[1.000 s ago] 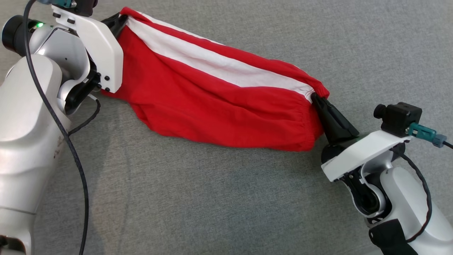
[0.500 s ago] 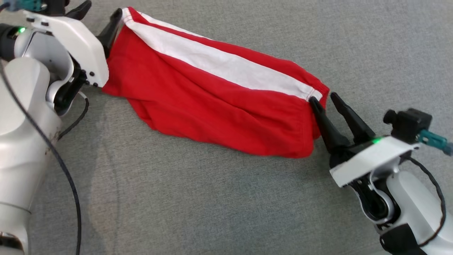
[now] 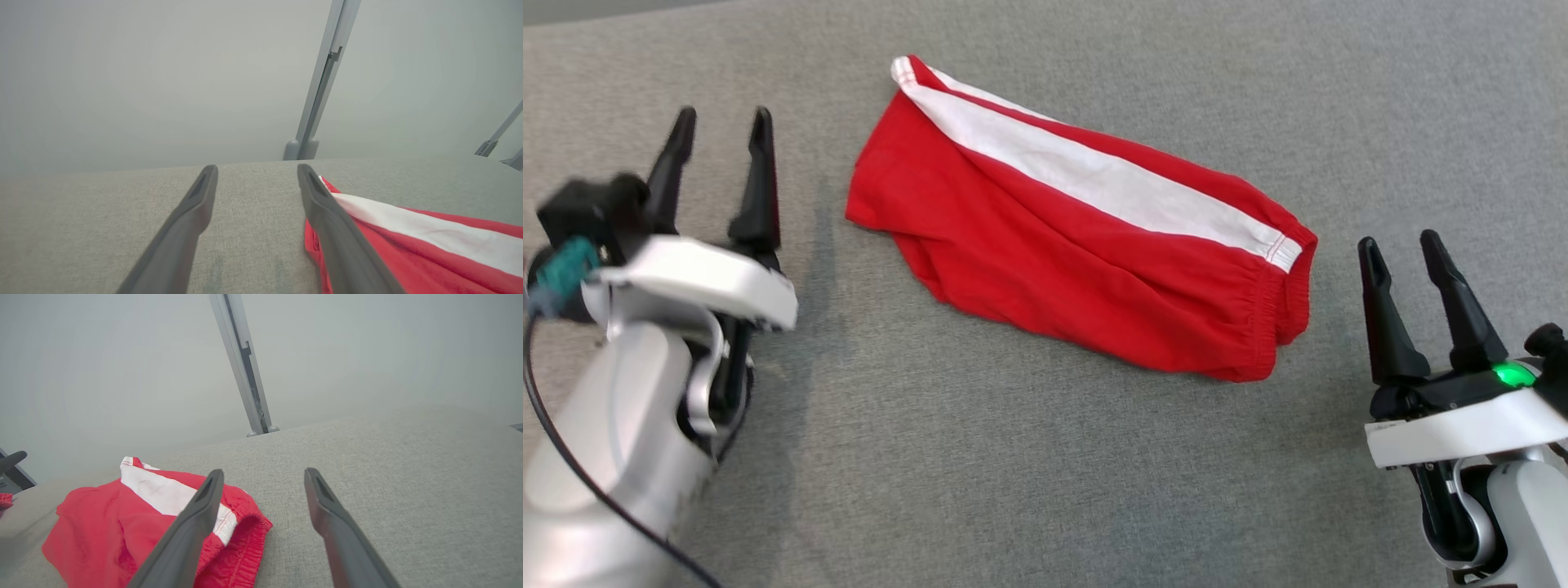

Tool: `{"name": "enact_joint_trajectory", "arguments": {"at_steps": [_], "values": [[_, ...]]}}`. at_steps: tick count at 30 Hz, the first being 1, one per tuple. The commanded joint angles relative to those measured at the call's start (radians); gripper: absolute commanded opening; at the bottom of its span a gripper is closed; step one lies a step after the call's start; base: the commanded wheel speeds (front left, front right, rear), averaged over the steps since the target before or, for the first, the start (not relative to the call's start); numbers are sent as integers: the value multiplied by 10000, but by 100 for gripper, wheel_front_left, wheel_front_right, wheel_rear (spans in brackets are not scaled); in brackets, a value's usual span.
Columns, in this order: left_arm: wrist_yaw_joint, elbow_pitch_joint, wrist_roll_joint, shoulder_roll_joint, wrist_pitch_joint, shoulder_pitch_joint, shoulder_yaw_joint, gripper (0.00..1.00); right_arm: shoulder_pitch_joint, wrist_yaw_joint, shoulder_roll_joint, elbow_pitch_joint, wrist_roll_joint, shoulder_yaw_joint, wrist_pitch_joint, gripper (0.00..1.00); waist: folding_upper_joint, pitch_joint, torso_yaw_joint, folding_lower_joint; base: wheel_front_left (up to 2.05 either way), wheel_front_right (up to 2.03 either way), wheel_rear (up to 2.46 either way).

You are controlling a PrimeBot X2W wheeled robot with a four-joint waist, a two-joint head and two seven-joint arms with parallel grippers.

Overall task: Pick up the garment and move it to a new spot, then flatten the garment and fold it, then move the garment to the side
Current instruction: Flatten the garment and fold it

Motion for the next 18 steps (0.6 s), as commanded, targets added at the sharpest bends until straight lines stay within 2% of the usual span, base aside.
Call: {"name": "enact_joint_trajectory", "arguments": {"at_steps": [1, 8, 12, 18], "values": [[216, -377, 113, 34, -123, 338, 78, 100, 133, 1, 61, -113, -339, -200, -78, 100, 0, -230, 172, 0, 0, 0, 0], [1446, -2847, 887, 146, -405, 2553, 227, 100, 727, 1, 594, -643, -2068, -1064, -122, 100, 0, -835, 409, 0, 0, 0, 0], [2024, -3806, 1393, 164, -432, 3525, 181, 100, 1094, 1, 735, -670, -2535, -1266, -109, 100, 0, -1142, 509, 0, 0, 0, 0], [2506, -4409, 1772, 225, -426, 4428, 16, 100, 1562, 1, 784, -496, -2840, -1419, -111, 100, 0, -1488, 617, 0, 0, 0, 0]]}}
